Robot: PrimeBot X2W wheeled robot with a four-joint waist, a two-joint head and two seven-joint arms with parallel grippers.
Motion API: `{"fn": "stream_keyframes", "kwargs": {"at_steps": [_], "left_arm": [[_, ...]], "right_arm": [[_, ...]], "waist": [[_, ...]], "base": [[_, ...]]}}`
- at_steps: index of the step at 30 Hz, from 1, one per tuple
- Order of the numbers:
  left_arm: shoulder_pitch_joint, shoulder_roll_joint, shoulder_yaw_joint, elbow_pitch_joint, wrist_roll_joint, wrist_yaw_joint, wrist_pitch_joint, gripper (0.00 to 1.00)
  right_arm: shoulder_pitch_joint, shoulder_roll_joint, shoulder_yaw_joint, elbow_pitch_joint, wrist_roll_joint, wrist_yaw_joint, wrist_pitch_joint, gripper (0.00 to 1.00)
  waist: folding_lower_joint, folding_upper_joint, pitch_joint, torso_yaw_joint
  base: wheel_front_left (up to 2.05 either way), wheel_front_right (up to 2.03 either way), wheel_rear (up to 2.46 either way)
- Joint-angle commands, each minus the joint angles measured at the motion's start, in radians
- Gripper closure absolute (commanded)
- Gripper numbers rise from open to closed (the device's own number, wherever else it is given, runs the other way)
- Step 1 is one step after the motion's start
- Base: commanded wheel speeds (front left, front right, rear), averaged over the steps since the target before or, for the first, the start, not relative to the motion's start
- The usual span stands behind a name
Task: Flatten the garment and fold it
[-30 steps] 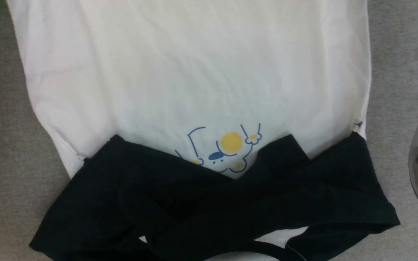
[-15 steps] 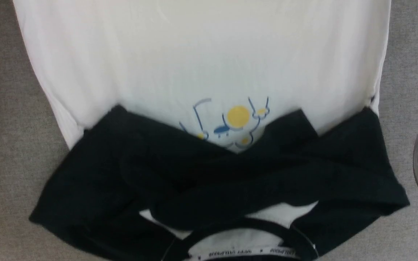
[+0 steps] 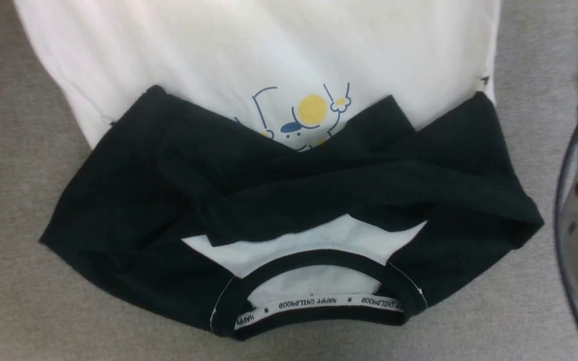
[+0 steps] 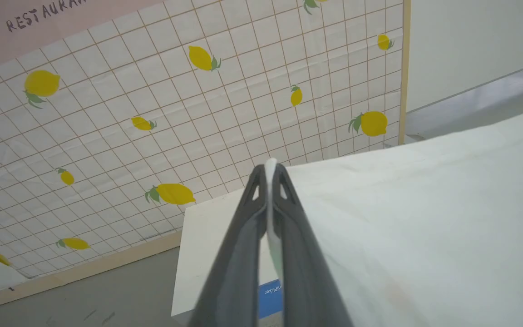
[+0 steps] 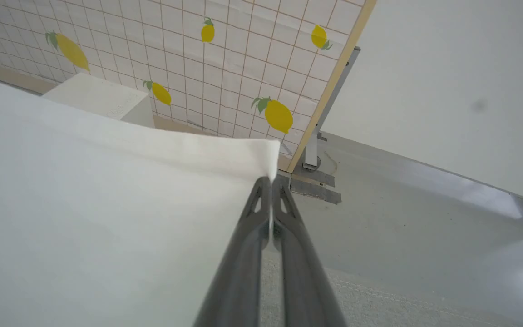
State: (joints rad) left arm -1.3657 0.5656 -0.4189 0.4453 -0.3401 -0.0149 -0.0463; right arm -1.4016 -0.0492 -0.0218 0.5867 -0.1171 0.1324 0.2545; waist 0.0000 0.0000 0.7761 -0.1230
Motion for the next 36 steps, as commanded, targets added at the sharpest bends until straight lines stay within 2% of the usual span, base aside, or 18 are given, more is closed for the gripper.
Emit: {"fn": "stream_keyframes", "kwargs": {"at_steps": [1,6,11,14,15,18,22,28,32,36], "left_arm": [[0.042,0.004,0.002,0.006,-0.017,-0.014,-0.013,1.00],[0.207,0.022,-0.010,-0.051,-0.063,-0.040,-0.041,1.00],[0.436,0.037,-0.033,-0.176,-0.132,-0.056,-0.035,1.00],[0.578,0.049,-0.039,-0.254,-0.180,-0.048,-0.020,1.00],[0.731,0.061,-0.051,-0.344,-0.228,-0.036,-0.003,1.00],[0.856,0.077,-0.062,-0.423,-0.261,-0.015,0.017,1.00],[0.998,0.104,-0.067,-0.509,-0.288,0.023,0.028,1.00],[1.169,0.108,-0.107,-0.578,-0.336,0.046,0.047,1.00],[1.238,0.089,-0.138,-0.557,-0.350,0.047,0.032,1.00],[1.280,0.044,-0.164,-0.521,-0.368,0.048,0.006,1.00]], "right_arm": [[0.038,-0.001,0.013,-0.001,0.018,-0.002,-0.034,1.00],[0.175,-0.011,0.084,-0.052,0.095,-0.002,-0.144,1.00],[0.387,-0.089,0.165,-0.185,0.203,-0.002,-0.190,1.00],[0.534,-0.135,0.186,-0.289,0.258,-0.002,-0.186,1.00],[0.693,-0.177,0.182,-0.393,0.299,-0.002,-0.156,1.00],[0.835,-0.190,0.150,-0.487,0.325,-0.002,-0.098,1.00],[1.011,-0.189,0.097,-0.618,0.346,-0.002,-0.020,1.00],[1.254,-0.148,-0.010,-0.770,0.327,-0.002,0.103,1.00],[1.367,-0.099,-0.048,-0.802,0.314,-0.002,0.158,1.00],[1.443,-0.068,-0.061,-0.782,0.279,-0.002,0.202,1.00]], "waist": [[0.0000,0.0000,-0.057,0.003],[0.0000,0.0000,-0.165,0.023],[0.0000,0.0000,-0.288,0.059],[0.0000,0.0000,-0.351,0.073],[0.0000,0.0000,-0.412,0.086],[0.0000,0.0000,-0.455,0.095],[0.0000,0.0000,-0.498,0.106],[0.0000,0.0000,-0.543,0.129],[0.0000,0.0000,-0.554,0.136],[0.0000,0.0000,-0.561,0.140]], "base": [[0.00,0.00,0.00],[0.00,0.00,0.00],[0.00,0.00,0.00],[0.00,0.00,0.00],[0.00,0.00,0.00],[0.00,0.00,0.00],[0.00,0.00,0.00],[0.00,0.00,0.00],[0.00,0.00,0.00],[0.00,0.00,0.00]]}}
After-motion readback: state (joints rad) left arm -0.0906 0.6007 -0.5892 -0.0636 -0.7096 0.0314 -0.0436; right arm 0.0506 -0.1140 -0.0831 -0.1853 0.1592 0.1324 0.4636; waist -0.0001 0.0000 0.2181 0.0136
